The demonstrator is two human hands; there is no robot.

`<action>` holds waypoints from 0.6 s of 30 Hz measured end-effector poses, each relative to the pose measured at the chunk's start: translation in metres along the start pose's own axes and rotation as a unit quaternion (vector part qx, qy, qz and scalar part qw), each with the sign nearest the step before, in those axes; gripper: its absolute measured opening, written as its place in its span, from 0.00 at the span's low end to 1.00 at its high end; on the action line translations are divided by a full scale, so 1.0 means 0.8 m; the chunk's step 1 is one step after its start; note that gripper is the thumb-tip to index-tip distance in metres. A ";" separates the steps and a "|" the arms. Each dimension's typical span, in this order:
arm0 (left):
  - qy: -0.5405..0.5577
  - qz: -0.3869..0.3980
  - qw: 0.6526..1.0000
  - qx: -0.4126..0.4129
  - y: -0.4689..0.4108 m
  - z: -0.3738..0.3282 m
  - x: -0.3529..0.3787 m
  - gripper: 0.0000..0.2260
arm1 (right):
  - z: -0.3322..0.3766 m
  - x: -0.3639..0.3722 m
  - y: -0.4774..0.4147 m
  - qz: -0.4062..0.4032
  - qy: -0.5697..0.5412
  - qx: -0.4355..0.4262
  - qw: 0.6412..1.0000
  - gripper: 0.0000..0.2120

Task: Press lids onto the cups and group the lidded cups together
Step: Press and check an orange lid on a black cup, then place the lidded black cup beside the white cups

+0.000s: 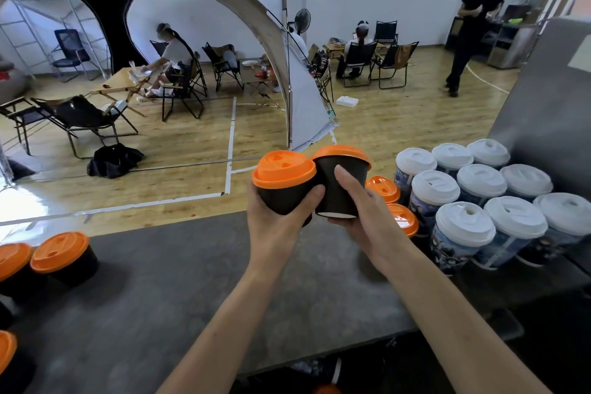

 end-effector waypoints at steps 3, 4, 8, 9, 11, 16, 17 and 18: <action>-0.043 0.016 0.999 -0.012 -0.003 0.021 -0.002 0.36 | -0.011 -0.030 0.007 -0.027 -0.005 -0.005 1.000 0.29; -0.058 0.018 0.998 -0.019 -0.003 0.029 -0.003 0.35 | -0.017 -0.043 0.011 -0.037 0.002 -0.016 0.999 0.28; -0.097 0.040 0.993 -0.045 0.007 0.066 -0.011 0.34 | -0.054 -0.104 0.028 -0.119 0.116 -0.095 0.982 0.28; -0.105 0.044 0.992 -0.050 0.011 0.076 -0.014 0.32 | -0.067 -0.120 0.033 -0.137 0.148 -0.108 0.973 0.29; -0.122 0.051 0.989 -0.063 0.019 0.098 -0.023 0.30 | -0.093 -0.150 0.040 -0.173 0.209 -0.126 0.954 0.32; -0.148 0.058 0.983 -0.089 0.041 0.138 -0.038 0.31 | -0.135 -0.197 0.049 -0.262 0.282 -0.137 0.913 0.39; -0.147 0.054 0.983 -0.092 0.044 0.143 -0.040 0.30 | -0.140 -0.201 0.048 -0.272 0.285 -0.140 0.908 0.40; -0.145 0.052 0.984 -0.094 0.047 0.146 -0.041 0.30 | -0.143 -0.203 0.047 -0.280 0.284 -0.142 0.906 0.40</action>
Point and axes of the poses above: each hand's wrist, its own y-axis away from the middle knuckle, its own x-axis out of the palm, z = x × y, the point moved 2 cm from there along -y, towards the middle knuckle, and after that the axes turned 11 degrees about -z, right-handed, at the moved point
